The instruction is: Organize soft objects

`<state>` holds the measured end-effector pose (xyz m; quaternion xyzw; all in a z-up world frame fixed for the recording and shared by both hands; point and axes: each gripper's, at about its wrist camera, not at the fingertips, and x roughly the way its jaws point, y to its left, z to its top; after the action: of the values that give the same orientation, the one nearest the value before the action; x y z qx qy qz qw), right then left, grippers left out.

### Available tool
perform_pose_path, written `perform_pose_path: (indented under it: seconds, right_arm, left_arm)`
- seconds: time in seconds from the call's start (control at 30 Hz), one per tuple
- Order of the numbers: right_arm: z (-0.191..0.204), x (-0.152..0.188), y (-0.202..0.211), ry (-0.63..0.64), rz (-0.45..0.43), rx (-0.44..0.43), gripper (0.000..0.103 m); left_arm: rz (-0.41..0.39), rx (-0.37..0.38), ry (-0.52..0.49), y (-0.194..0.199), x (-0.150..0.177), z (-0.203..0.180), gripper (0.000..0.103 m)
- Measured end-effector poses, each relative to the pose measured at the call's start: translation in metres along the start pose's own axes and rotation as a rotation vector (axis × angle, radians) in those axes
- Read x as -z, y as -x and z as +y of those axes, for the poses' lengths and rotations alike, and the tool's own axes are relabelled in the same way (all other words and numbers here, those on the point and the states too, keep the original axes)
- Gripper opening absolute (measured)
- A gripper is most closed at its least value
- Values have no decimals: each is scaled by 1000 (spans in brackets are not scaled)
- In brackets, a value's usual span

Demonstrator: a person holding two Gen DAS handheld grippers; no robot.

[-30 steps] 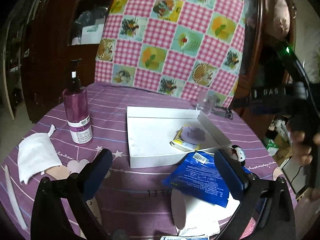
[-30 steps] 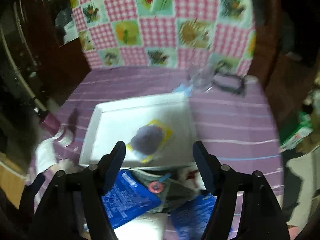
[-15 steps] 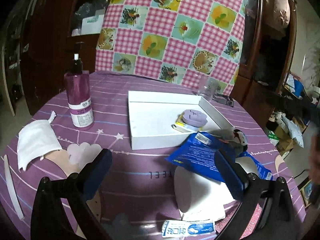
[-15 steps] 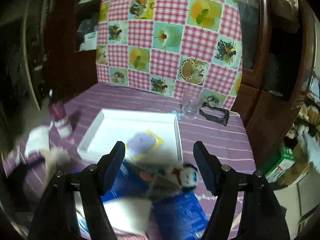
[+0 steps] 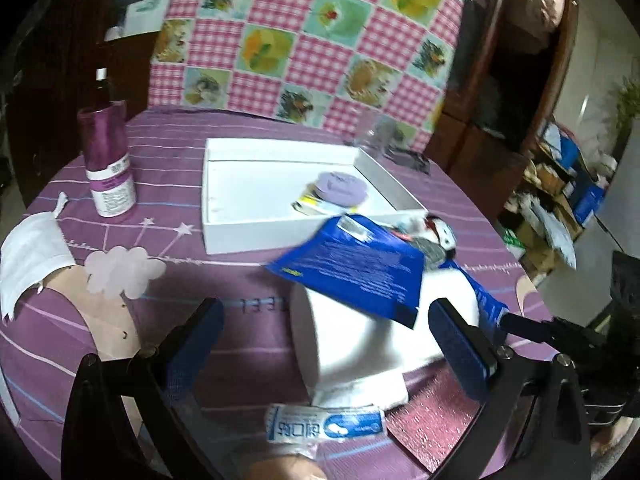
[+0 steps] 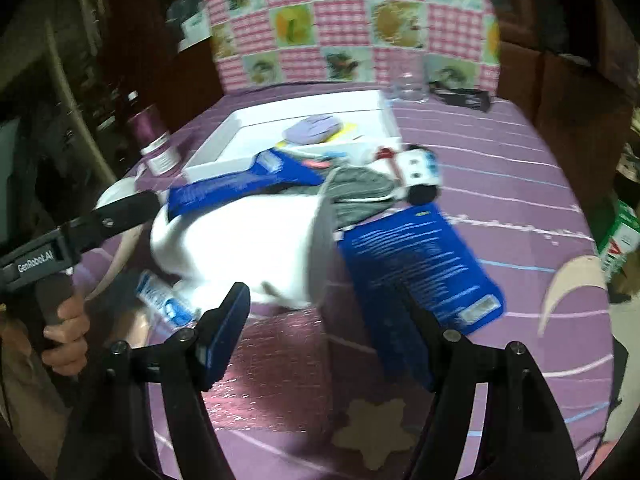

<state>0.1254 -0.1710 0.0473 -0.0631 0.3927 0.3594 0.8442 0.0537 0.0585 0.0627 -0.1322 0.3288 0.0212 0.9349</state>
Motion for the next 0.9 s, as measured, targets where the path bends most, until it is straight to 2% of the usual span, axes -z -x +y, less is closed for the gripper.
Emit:
perform_pose_path:
  seconds: [0.1, 0.23, 0.37, 0.5, 0.57, 0.77, 0.9]
  right_arm:
    - [2, 4, -7, 0, 58, -1, 72]
    - [7, 10, -15, -1, 106, -52, 72]
    - [23, 18, -23, 69, 155, -32, 73]
    - [28, 23, -29, 92, 165, -31, 83]
    - [24, 23, -30, 86, 158, -17, 94]
    - [21, 23, -34, 92, 152, 16, 102]
    - [20, 22, -34, 95, 162, 8, 102]
  left_arm:
    - [28, -30, -28, -3, 3, -5, 103]
    - [97, -47, -38, -12, 6, -7, 103]
    - [113, -70, -58, -13, 9, -10, 103]
    - [133, -102, -75, -15, 11, -12, 103]
    - [155, -123, -72, -18, 12, -11, 103]
    - [207, -154, -64, -26, 16, -8, 103]
    - [217, -150, -62, -27, 17, -7, 103]
